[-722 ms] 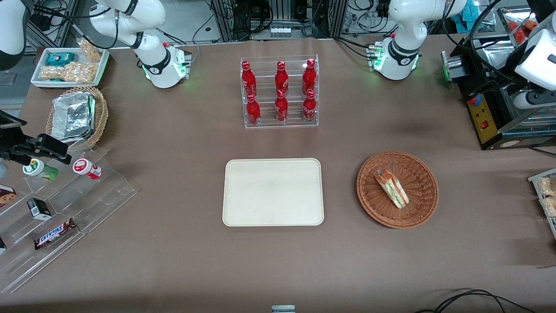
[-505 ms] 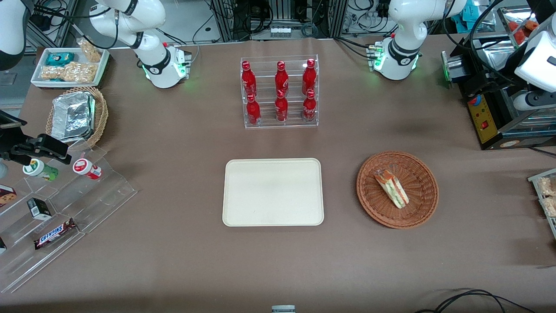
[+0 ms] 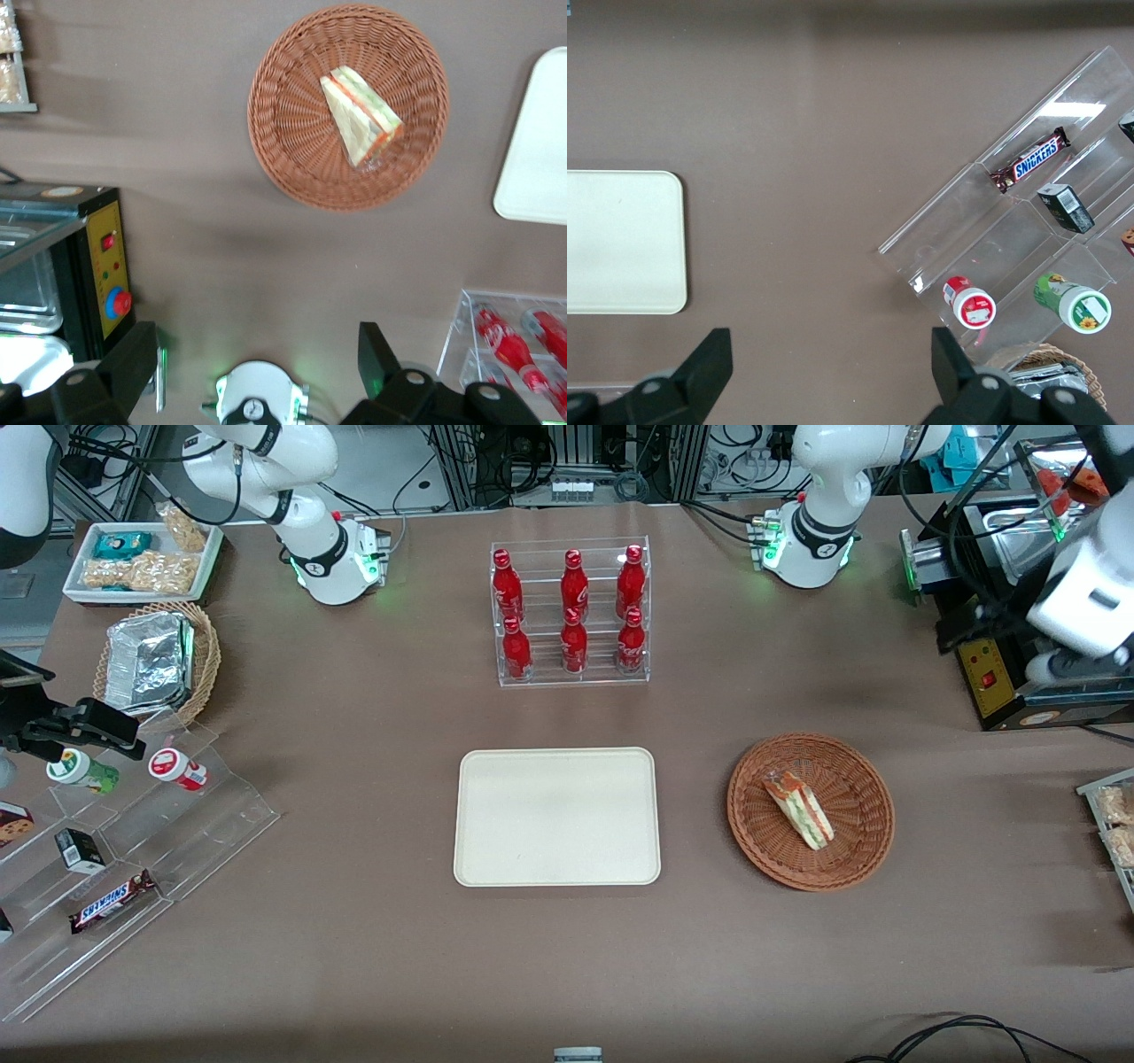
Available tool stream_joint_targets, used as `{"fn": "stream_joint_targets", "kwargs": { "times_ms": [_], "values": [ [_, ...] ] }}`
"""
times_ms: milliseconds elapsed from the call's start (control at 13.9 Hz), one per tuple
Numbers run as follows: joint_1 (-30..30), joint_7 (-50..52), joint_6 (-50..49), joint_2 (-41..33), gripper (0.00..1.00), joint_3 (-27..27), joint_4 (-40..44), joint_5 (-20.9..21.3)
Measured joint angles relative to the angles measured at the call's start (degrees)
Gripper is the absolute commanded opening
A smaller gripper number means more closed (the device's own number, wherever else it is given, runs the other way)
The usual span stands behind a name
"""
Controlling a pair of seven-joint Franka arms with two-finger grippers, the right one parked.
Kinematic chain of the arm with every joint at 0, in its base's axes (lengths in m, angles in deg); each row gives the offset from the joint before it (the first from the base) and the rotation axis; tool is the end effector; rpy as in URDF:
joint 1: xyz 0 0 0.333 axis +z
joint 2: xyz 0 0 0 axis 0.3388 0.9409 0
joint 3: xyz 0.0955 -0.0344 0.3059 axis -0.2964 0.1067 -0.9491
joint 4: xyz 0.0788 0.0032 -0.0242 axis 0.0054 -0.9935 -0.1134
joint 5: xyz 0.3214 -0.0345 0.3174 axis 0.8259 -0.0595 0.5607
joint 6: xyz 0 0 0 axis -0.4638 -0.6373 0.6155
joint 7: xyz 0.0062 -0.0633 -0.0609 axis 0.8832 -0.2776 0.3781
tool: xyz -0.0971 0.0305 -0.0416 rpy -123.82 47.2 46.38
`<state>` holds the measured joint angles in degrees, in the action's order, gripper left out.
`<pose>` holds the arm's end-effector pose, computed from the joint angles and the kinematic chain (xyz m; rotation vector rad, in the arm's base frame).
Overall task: Place sandwich from basket to tray
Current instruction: 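Move the left gripper over the sandwich in the wicker basket, then lower the left gripper and close it on the wrapped sandwich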
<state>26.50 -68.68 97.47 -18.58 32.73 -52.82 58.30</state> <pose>0.5935 -0.0463 0.6062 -3.0600 -0.1552 0.2636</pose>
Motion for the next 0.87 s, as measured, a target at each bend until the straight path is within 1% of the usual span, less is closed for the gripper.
{"fn": "stream_joint_targets", "kwargs": {
  "times_ms": [144,216,361,505,649,794,866],
  "values": [
    [-0.5,2.1,6.9,0.9,1.0,0.1,-5.8,0.0],
    [-1.2,5.4,11.4,1.3,1.0,0.3,-9.1,0.0],
    [-3.4,14.8,21.5,2.8,1.0,0.4,-15.7,0.0],
    [-5.1,23.3,29.4,5.1,1.0,0.6,-20.0,0.0],
    [-5.5,31.7,36.0,8.4,1.0,0.6,-22.1,-0.1],
    [-5.9,40.1,41.7,12.3,1.0,0.6,-22.5,0.0],
    [-6.2,42.7,44.4,14.4,1.0,0.6,-22.5,0.0]
  ]
}}
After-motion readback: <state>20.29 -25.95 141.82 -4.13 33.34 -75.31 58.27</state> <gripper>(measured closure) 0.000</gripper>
